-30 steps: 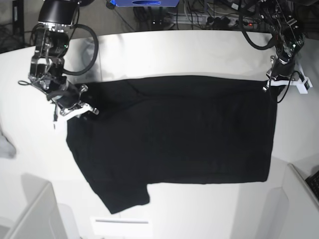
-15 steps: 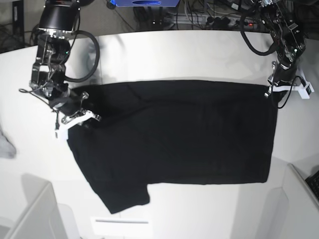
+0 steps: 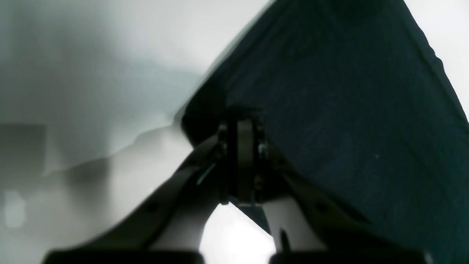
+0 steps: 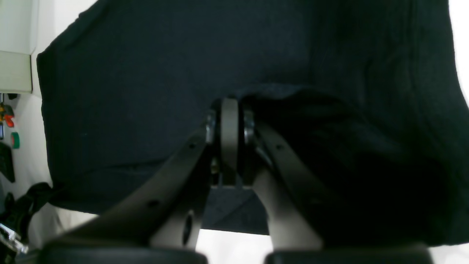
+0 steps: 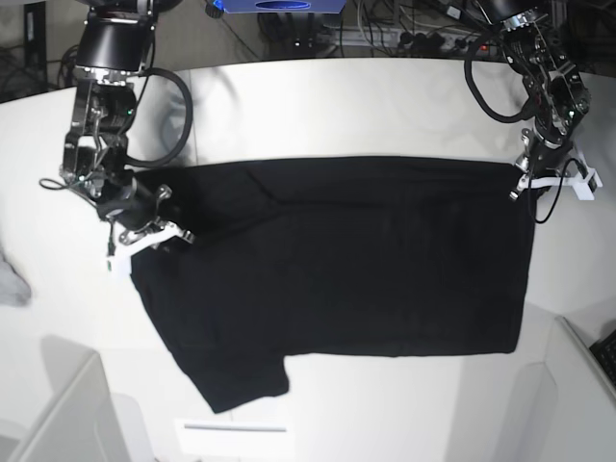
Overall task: Fold the T-shirt properly
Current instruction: 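Lift the shoulder edges and shift the grips along the collar edge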
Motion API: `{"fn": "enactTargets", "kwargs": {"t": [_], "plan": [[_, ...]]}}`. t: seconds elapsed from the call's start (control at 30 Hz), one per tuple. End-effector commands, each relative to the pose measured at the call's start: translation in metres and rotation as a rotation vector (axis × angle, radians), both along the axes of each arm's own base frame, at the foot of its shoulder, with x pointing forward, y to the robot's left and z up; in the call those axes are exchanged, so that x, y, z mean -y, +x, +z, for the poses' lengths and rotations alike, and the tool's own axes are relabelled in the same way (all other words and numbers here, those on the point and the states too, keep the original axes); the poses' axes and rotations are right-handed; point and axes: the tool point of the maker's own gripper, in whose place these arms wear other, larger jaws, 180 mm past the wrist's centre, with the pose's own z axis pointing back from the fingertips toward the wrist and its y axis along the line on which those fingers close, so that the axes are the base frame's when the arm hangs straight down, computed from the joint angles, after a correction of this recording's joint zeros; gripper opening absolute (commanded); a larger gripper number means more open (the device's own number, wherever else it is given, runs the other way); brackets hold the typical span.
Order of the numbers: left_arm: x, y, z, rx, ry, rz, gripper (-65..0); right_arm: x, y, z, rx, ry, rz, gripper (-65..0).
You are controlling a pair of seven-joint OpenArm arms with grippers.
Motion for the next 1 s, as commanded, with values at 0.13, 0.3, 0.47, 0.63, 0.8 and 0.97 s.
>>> {"fn": "enactTargets", "kwargs": {"t": [0.13,0.3,0.47,0.63,0.8,0.97], "plan": [[-0.006,0.005,0.011,0.031,0.024,0.002,-65.0,0.004,0.009,0.01,0.039,-0.003,-0.004,-65.0],[-0.006,0.005,0.012,0.034,0.025,0.003,-65.0,0.005,0.008,0.01,0.035,0.0,-0.006,-65.0],[-0.006,0.008,0.013,0.04,0.023,0.003,-49.9,0.005,0.008,0.01,0.034,0.001,-0.007,-45.5],[-0.003,0.017,0.02,0.067,0.021,-0.007,-32.4,0.006,0.007,0.009,0.034,0.002,-0.011,-40.8],[0.003,0.035,0.028,0.091,-0.011,-0.022,-28.1,0.006,0.004,0.007,0.032,0.003,-0.014,-40.8],[0.002,0.052,0.042,0.131,-0.007,-0.025,-27.6,0.012,-0.001,0.021,0.122,-0.023,-0.052,-40.8]]}}
